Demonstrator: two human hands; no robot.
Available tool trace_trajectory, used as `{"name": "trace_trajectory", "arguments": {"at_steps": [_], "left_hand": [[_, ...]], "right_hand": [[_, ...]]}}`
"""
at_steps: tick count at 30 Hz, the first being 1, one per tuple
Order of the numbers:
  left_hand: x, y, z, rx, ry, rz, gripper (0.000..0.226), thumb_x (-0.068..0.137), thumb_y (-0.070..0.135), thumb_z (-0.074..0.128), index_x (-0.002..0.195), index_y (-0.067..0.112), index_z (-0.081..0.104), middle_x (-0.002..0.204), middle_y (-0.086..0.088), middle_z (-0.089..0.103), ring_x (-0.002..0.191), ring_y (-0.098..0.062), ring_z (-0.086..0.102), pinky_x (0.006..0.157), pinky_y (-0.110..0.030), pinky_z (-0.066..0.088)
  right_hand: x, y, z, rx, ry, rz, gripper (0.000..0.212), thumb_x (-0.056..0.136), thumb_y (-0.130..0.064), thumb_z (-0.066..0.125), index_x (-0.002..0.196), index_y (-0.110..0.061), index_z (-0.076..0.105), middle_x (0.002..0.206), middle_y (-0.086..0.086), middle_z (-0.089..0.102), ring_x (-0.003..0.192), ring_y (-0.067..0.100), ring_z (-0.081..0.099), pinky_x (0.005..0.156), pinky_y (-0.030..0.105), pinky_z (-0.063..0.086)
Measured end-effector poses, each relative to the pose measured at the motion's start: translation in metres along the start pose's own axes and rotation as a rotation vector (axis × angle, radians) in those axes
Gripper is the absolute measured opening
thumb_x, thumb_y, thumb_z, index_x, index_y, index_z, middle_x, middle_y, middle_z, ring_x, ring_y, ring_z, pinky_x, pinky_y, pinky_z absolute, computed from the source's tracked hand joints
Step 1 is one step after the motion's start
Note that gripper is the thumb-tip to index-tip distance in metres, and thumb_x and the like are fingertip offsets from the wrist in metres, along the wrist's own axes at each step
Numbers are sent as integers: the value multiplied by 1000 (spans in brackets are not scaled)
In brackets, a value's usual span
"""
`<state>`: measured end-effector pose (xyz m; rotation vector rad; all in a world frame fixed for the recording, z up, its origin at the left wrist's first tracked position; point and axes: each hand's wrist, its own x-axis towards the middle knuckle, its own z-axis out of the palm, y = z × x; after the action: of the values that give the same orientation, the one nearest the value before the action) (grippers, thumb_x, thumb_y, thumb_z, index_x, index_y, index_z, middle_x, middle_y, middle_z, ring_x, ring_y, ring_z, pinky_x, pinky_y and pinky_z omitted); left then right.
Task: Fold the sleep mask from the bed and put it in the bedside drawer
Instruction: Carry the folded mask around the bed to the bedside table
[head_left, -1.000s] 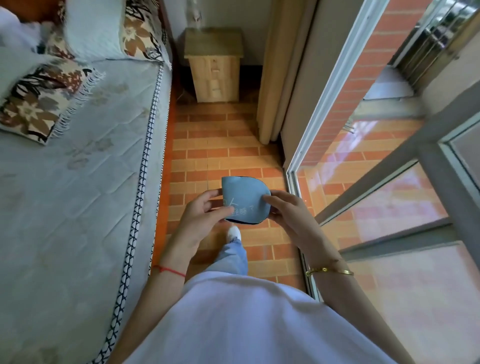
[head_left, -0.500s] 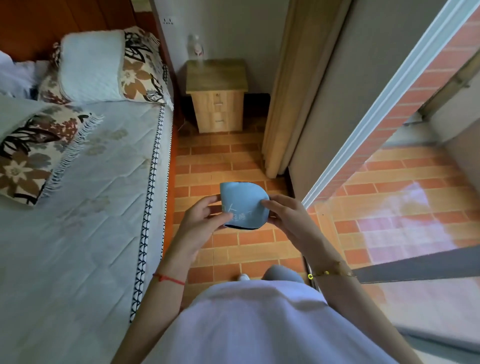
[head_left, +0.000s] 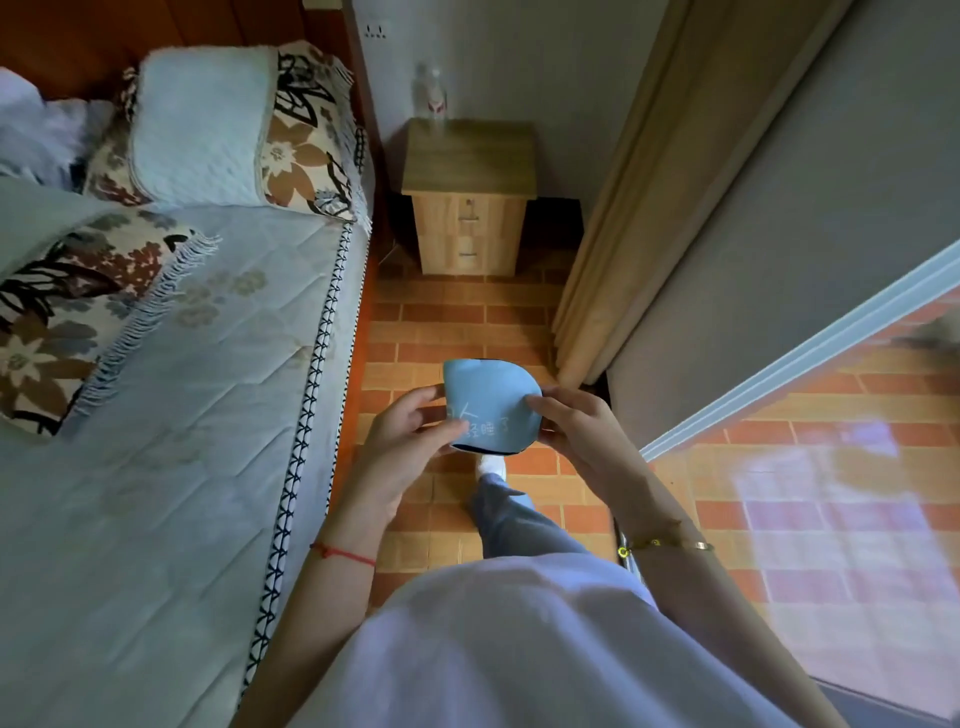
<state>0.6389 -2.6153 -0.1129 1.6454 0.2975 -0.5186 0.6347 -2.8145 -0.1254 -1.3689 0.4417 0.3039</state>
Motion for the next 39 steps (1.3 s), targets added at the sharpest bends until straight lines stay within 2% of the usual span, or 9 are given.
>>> {"name": "trace_trajectory", "arguments": {"at_steps": [2, 4, 11, 16, 19, 26, 29, 34, 39], "left_hand": [[28, 15, -2, -23, 29, -14, 64, 79, 20, 74, 137, 18, 48, 121, -8, 66, 103, -18, 67, 80, -27, 57], [58, 32, -5, -61, 70, -9, 60, 79, 16, 74, 134, 16, 51, 118, -7, 67, 102, -18, 68, 82, -32, 57], [164, 105, -12, -79, 103, 9, 48, 78, 19, 75, 121, 28, 57, 105, 4, 70, 96, -14, 69, 72, -25, 54], [222, 149, -12, -132, 133, 19, 54, 79, 13, 73, 128, 20, 53, 105, 3, 68, 94, -10, 67, 63, -15, 53], [255, 168, -13, -147, 132, 10, 54, 80, 11, 72, 130, 16, 52, 103, 3, 68, 92, -8, 66, 58, -11, 52], [344, 202, -15, -141, 120, -27, 57, 79, 11, 73, 132, 13, 52, 115, -6, 66, 97, -14, 67, 83, -31, 57], [387, 222, -20, -154, 86, -22, 53, 80, 5, 71, 130, 10, 51, 104, -2, 67, 95, -13, 66, 73, -22, 57], [469, 266, -38, -134, 7, 20, 41, 82, -3, 66, 122, 4, 59, 113, -19, 68, 107, -31, 65, 84, -33, 56], [554, 317, -61, -100, -45, 54, 43, 84, 2, 65, 126, 10, 58, 112, -15, 70, 99, -24, 69, 76, -21, 58]], "right_hand": [[33, -16, 2, -4, -20, -1, 12, 89, -11, 59, 94, -7, 69, 80, -1, 71, 76, 10, 68, 69, 22, 53], [68, -36, 6, -23, -39, -15, 11, 89, -10, 60, 92, -6, 69, 80, 3, 68, 72, 10, 64, 62, 19, 51], [184, -110, 8, -56, -86, -39, 9, 87, -15, 63, 86, -15, 72, 71, -11, 72, 70, 2, 67, 59, 17, 50], [250, -147, 8, -58, -98, -49, 10, 84, -19, 65, 85, -19, 75, 83, -6, 75, 81, 10, 69, 70, 28, 57], [283, -163, 8, -41, -89, -48, 12, 82, -20, 66, 82, -24, 77, 84, -6, 75, 83, 11, 69, 70, 26, 55], [361, -193, 7, -8, -18, -23, 11, 83, -20, 67, 81, -25, 77, 84, -7, 75, 86, 13, 69, 72, 27, 55], [400, -207, 11, -4, 0, -25, 17, 84, -19, 66, 78, -30, 77, 88, -7, 75, 90, 14, 69, 73, 25, 57], [481, -243, 25, 1, 33, -5, 11, 88, -17, 63, 89, -24, 71, 107, 3, 70, 102, 20, 66, 89, 36, 56], [562, -291, 46, 47, 57, 14, 12, 89, -14, 61, 90, -23, 70, 110, 6, 69, 104, 21, 65, 91, 36, 55]]}}
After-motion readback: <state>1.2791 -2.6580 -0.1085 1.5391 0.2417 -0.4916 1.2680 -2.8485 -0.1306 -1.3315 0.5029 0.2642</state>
